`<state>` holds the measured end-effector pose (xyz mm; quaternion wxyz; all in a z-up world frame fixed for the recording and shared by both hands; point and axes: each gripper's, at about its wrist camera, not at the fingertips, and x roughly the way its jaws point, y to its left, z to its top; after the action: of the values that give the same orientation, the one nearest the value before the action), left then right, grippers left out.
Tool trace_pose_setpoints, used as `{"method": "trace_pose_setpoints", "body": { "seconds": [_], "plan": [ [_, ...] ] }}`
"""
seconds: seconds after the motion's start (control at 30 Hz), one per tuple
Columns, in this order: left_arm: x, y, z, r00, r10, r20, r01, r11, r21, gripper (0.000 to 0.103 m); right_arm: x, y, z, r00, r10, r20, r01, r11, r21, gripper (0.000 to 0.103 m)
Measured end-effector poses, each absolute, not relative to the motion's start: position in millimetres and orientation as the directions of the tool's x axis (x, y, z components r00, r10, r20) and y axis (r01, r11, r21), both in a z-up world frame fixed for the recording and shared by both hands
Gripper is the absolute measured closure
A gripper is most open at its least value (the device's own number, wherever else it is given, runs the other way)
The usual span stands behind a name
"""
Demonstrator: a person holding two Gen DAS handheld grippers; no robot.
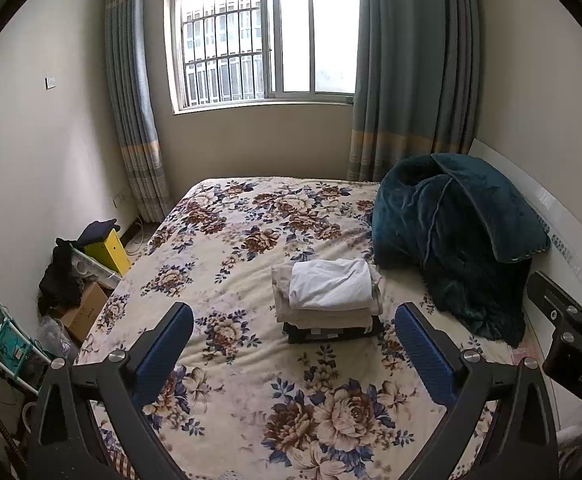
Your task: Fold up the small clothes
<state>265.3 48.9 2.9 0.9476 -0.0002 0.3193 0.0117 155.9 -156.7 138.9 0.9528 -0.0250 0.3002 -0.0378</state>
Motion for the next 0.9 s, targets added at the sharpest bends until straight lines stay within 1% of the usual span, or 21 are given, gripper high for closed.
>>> {"method": "trace_pose_setpoints", "body": {
  "seconds": [0.9],
  "plan": [
    [267.8, 50.7, 10.6, 0.806, 0.021, -0.591, -0.029, 1.0, -0.003, 0.0, 154.8, -155.8, 138.3, 0.818, -0.086, -0.569, 0.052, 0.996, -0.076, 0.0]
  ]
}}
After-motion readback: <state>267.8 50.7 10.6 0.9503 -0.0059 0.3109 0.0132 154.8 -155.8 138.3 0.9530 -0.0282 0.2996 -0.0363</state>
